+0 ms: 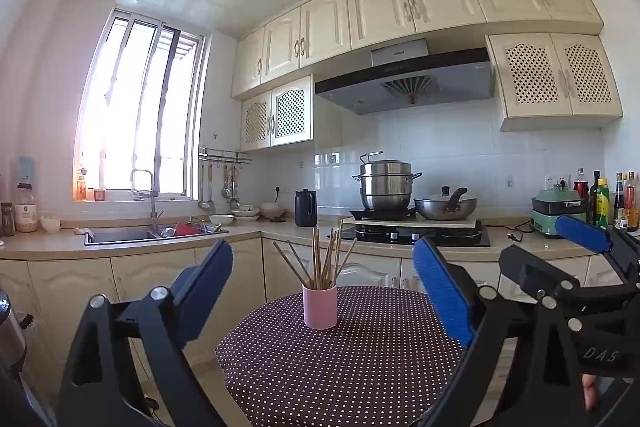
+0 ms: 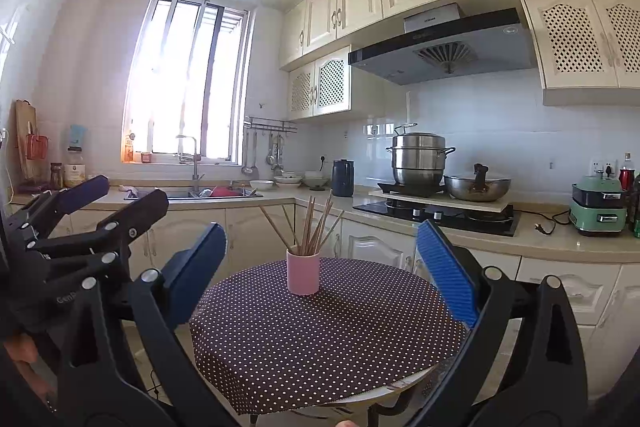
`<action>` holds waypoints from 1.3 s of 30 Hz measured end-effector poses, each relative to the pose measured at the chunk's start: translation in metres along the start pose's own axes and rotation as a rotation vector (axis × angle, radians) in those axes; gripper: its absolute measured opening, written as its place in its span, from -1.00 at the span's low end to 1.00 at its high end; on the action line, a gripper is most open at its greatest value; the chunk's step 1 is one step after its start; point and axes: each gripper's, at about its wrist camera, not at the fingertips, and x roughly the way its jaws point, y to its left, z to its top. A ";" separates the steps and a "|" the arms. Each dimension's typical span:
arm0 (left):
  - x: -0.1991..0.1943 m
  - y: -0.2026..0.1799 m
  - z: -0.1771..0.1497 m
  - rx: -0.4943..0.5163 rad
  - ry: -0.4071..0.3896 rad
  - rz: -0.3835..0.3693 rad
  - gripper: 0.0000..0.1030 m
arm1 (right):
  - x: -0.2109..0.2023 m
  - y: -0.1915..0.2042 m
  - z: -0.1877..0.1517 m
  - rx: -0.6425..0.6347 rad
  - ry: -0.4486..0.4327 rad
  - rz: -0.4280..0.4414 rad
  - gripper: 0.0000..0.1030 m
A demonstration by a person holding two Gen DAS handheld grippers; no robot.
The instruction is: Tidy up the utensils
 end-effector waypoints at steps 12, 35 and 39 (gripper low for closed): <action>0.000 -0.002 -0.003 -0.002 0.002 -0.005 0.75 | -0.004 0.001 0.000 -0.004 0.003 -0.007 0.84; -0.001 -0.002 -0.008 0.002 0.007 0.001 0.75 | -0.006 -0.001 -0.003 -0.013 0.005 -0.007 0.84; -0.001 -0.001 -0.009 0.000 0.009 -0.001 0.75 | -0.006 -0.001 -0.003 -0.013 0.005 -0.007 0.84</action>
